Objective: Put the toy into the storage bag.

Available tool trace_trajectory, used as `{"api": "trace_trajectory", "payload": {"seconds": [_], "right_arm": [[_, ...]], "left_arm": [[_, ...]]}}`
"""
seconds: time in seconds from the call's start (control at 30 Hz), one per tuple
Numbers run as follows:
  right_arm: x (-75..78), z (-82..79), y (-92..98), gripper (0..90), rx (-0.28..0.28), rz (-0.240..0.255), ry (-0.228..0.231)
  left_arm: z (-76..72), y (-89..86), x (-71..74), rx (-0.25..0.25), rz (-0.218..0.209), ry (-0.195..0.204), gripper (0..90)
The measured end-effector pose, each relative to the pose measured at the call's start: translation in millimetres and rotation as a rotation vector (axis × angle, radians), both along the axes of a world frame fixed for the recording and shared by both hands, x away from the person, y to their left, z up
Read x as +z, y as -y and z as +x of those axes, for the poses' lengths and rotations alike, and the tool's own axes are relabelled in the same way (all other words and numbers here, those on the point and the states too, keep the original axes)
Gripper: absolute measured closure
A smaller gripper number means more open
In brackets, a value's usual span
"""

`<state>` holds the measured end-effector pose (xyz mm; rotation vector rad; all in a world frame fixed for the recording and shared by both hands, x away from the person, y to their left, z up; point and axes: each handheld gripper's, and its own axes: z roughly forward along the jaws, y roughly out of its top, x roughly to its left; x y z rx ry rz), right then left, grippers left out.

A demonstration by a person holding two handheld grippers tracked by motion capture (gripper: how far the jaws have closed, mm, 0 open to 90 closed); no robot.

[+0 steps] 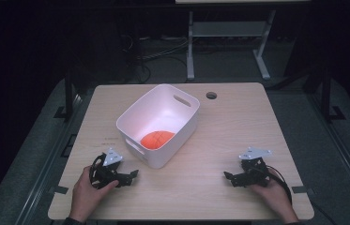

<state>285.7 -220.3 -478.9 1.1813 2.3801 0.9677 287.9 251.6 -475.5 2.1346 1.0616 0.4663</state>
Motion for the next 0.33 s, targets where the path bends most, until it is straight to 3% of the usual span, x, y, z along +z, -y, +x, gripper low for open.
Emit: {"api": "trace_trajectory", "payload": {"seconds": [0.07, 0.33], "right_arm": [[-2.3, -2.4, 1.9, 7.0, -0.005, 0.028, 0.011], [-3.3, -3.1, 1.9, 3.7, 0.001, 0.026, 0.008]], "left_arm": [[0.0, 0.0, 0.0, 0.0, 0.0, 0.0, 12.7], [0.0, 0.0, 0.0, 0.0, 0.0, 0.0, 12.7]]}}
